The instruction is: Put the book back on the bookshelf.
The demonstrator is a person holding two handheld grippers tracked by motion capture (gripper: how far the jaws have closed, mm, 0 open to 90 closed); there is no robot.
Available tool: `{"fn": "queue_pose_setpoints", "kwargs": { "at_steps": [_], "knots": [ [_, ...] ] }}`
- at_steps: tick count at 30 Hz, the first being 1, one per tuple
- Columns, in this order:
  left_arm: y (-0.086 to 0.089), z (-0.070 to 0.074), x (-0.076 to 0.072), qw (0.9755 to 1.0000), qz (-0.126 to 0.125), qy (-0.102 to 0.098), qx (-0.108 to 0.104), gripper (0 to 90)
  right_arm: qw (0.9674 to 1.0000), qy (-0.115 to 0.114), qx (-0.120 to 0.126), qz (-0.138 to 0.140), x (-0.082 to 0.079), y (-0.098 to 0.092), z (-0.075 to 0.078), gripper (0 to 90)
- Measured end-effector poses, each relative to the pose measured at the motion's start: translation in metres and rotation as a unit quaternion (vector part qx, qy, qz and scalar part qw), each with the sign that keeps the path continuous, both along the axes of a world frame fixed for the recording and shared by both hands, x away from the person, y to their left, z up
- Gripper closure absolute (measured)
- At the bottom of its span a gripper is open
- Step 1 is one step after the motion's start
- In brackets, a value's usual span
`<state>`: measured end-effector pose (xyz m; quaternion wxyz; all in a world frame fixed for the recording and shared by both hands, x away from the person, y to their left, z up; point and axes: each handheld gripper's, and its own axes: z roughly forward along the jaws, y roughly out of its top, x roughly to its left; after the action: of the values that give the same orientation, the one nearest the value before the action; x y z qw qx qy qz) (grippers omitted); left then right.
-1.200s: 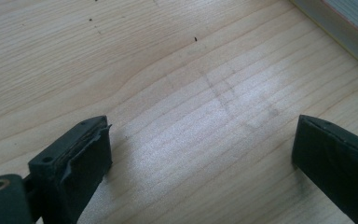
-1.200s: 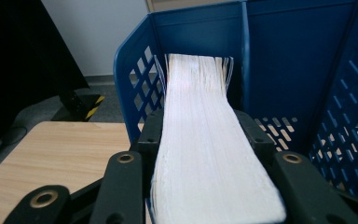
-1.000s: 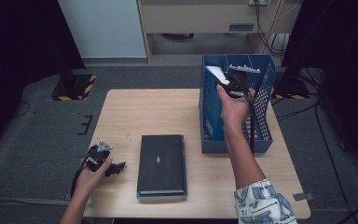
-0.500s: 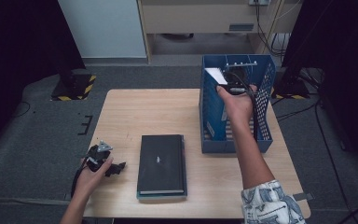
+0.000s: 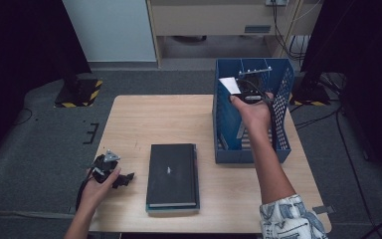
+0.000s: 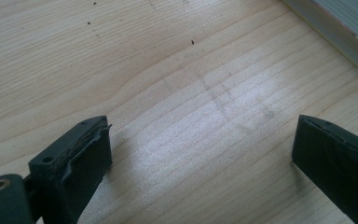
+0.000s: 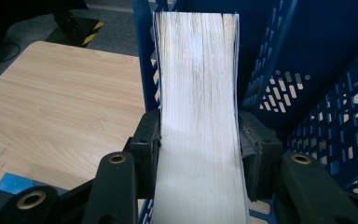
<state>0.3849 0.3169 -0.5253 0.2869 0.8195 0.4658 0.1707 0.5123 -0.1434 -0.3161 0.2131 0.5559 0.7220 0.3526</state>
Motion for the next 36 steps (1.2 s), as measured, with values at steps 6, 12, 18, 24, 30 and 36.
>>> {"fn": "queue_pose_setpoints", "kwargs": {
  "at_steps": [6, 12, 18, 24, 30, 36],
  "knots": [
    [-0.001, 0.000, 0.000, 1.0000, 0.000, 0.000, 0.001, 4.1, 0.9998, 0.016, 0.008, 0.002, 0.000, -0.004, -0.001, 55.7],
    [-0.001, 0.000, 0.000, 1.0000, -0.001, 0.001, 0.002, 4.1, 0.9997, 0.020, 0.008, 0.009, 0.000, -0.001, -0.001, 54.6],
    [-0.001, 0.000, 0.000, 1.0000, -0.001, 0.000, 0.001, 4.3, 0.9997, 0.021, 0.010, 0.010, 0.000, -0.001, -0.001, 58.7],
    [0.000, 0.000, 0.000, 1.0000, 0.000, 0.001, -0.001, 4.3, 0.9989, 0.023, 0.041, 0.003, -0.001, -0.010, -0.002, 60.0],
    [-0.001, 0.000, 0.000, 1.0000, 0.000, 0.001, 0.000, 4.4, 0.9967, 0.017, 0.078, -0.015, -0.001, -0.024, -0.005, 60.2],
    [0.000, 0.000, -0.001, 1.0000, 0.001, 0.001, -0.001, 4.4, 0.9953, 0.007, 0.094, -0.023, 0.002, -0.027, -0.002, 60.2]
  ]
}}
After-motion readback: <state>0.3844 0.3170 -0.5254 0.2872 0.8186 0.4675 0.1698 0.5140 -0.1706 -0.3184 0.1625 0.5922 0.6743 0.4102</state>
